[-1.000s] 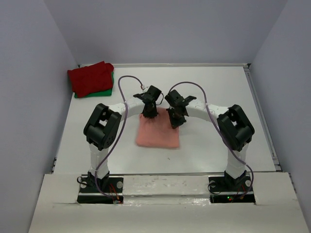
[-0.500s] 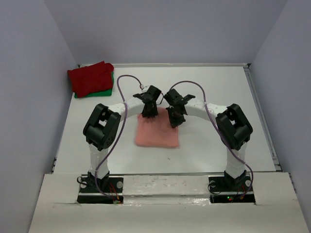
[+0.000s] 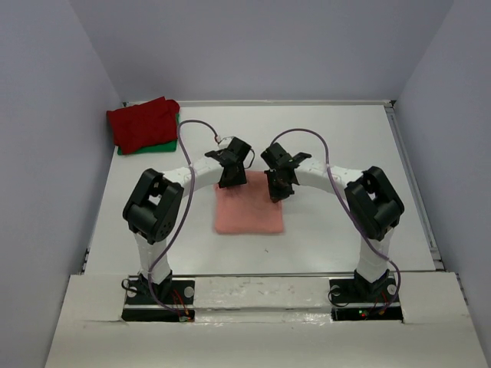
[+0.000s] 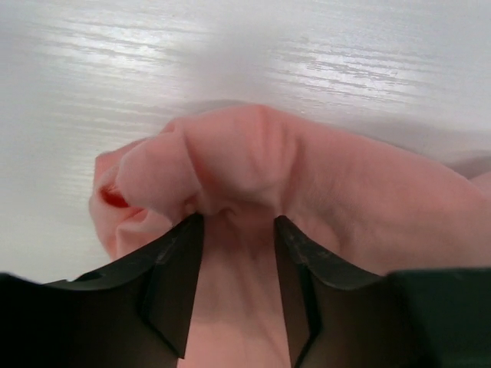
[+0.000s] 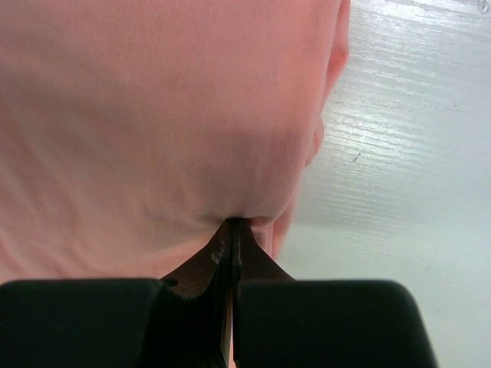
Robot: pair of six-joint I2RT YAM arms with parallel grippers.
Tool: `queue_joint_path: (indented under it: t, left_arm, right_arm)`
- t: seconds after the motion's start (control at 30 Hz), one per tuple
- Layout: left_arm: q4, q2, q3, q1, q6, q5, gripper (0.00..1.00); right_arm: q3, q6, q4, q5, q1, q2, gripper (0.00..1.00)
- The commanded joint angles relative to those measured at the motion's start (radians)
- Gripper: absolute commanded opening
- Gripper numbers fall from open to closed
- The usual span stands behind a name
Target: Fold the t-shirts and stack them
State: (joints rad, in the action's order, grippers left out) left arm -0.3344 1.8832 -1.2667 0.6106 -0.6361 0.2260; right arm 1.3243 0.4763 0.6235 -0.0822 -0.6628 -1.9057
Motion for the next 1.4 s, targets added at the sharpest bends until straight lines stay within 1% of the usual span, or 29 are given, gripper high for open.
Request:
queue_joint_path:
  t: [0.0, 0.1, 0.27, 0.33, 0.5, 0.57, 0.63, 0.67, 0.7, 0.73, 0.77, 0.8, 0.83, 0.87, 0.9, 0.93, 0.97, 1.0, 1.07, 1.1, 1.17, 1.2, 1.27, 1.3, 1.37]
  left_arm:
    - [-0.063, -0.147, 0.026, 0.000, -0.028, 0.116, 0.62]
    - [-0.093, -0.203, 0.026, 0.008, -0.039, 0.186, 0.72]
    - [-0.152, -0.266, 0.003, 0.023, -0.043, 0.265, 0.74]
    - [-0.184, -0.285, -0.006, 0.034, -0.053, 0.302, 0.74]
    - [-0.227, -0.372, 0.038, 0.054, -0.074, 0.303, 0.75]
    - [-0.229, -0.416, 0.079, 0.052, -0.070, 0.289, 0.75]
    - [-0.232, -0.461, 0.111, 0.046, -0.063, 0.263, 0.79]
    - [-0.226, -0.478, 0.153, 0.040, -0.045, 0.210, 0.80]
    - [-0.191, -0.498, 0.182, 0.009, -0.030, 0.166, 0.84]
    - [-0.164, -0.524, 0.211, -0.017, -0.011, 0.114, 0.86]
    - [-0.137, -0.577, 0.278, -0.049, 0.004, 0.002, 0.87]
    - [-0.080, -0.607, 0.318, -0.083, 0.025, -0.055, 0.89]
    - [-0.051, -0.652, 0.351, -0.159, 0.036, -0.109, 0.91]
    - [-0.025, -0.668, 0.409, -0.196, 0.045, -0.172, 0.92]
    - [0.010, -0.677, 0.427, -0.230, 0.055, -0.289, 0.93]
    - [0.014, -0.677, 0.434, -0.276, 0.062, -0.330, 0.93]
    - [0.014, -0.673, 0.437, -0.293, 0.061, -0.359, 0.93]
    - [0.038, -0.670, 0.444, -0.305, 0.056, -0.423, 0.94]
    - [0.064, -0.652, 0.457, -0.325, 0.024, -0.479, 0.94]
    - [0.108, -0.644, 0.470, -0.334, 0.016, -0.538, 0.94]
    - [0.155, -0.618, 0.492, -0.339, -0.014, -0.583, 0.95]
    - [0.226, -0.607, 0.503, -0.345, -0.025, -0.656, 0.98]
    - [0.306, -0.570, 0.533, -0.357, -0.056, -0.744, 0.98]
    - [0.393, -0.559, 0.573, -0.367, -0.097, -0.819, 0.99]
    - [0.448, -0.535, 0.607, -0.373, -0.135, -0.855, 0.99]
  right_arm:
    - [-0.030, -0.018, 0.005, -0.048, -0.011, 0.042, 0.00]
    - [-0.027, -0.030, 0.005, -0.054, -0.011, 0.051, 0.00]
    - [-0.017, -0.044, 0.016, -0.094, -0.020, 0.069, 0.00]
    - [-0.013, -0.048, 0.024, -0.111, -0.020, 0.112, 0.00]
    - [0.042, -0.041, 0.116, -0.171, -0.040, 0.204, 0.00]
    - [0.047, -0.041, 0.137, -0.183, -0.049, 0.278, 0.00]
    - [0.036, -0.042, 0.157, -0.186, -0.049, 0.360, 0.00]
    - [0.026, -0.041, 0.175, -0.185, -0.049, 0.388, 0.00]
    - [0.016, -0.039, 0.180, -0.182, -0.049, 0.419, 0.00]
    - [0.004, -0.039, 0.183, -0.173, -0.049, 0.450, 0.00]
    - [-0.008, -0.038, 0.183, -0.139, -0.049, 0.514, 0.00]
    - [-0.040, -0.039, 0.180, -0.120, -0.049, 0.548, 0.00]
    - [-0.059, -0.038, 0.176, -0.102, -0.049, 0.580, 0.00]
    - [-0.075, -0.041, 0.171, -0.067, -0.049, 0.609, 0.00]
    - [-0.089, -0.041, 0.171, -0.059, -0.049, 0.657, 0.00]
    - [-0.108, -0.041, 0.176, -0.054, -0.049, 0.677, 0.00]
    - [-0.117, -0.038, 0.179, -0.051, -0.049, 0.695, 0.00]
    - [-0.123, -0.045, 0.182, -0.044, -0.049, 0.724, 0.00]
    - [-0.132, -0.048, 0.192, -0.033, -0.049, 0.744, 0.00]
    - [-0.135, -0.051, 0.196, -0.024, -0.049, 0.766, 0.00]
    - [-0.145, -0.054, 0.197, -0.013, -0.049, 0.786, 0.00]
    - [-0.149, -0.057, 0.196, -0.008, -0.049, 0.795, 0.00]
    - [-0.157, -0.064, 0.199, -0.004, -0.049, 0.807, 0.00]
    - [-0.161, -0.065, 0.208, -0.013, -0.049, 0.809, 0.00]
    - [-0.163, -0.065, 0.217, -0.027, -0.049, 0.820, 0.00]
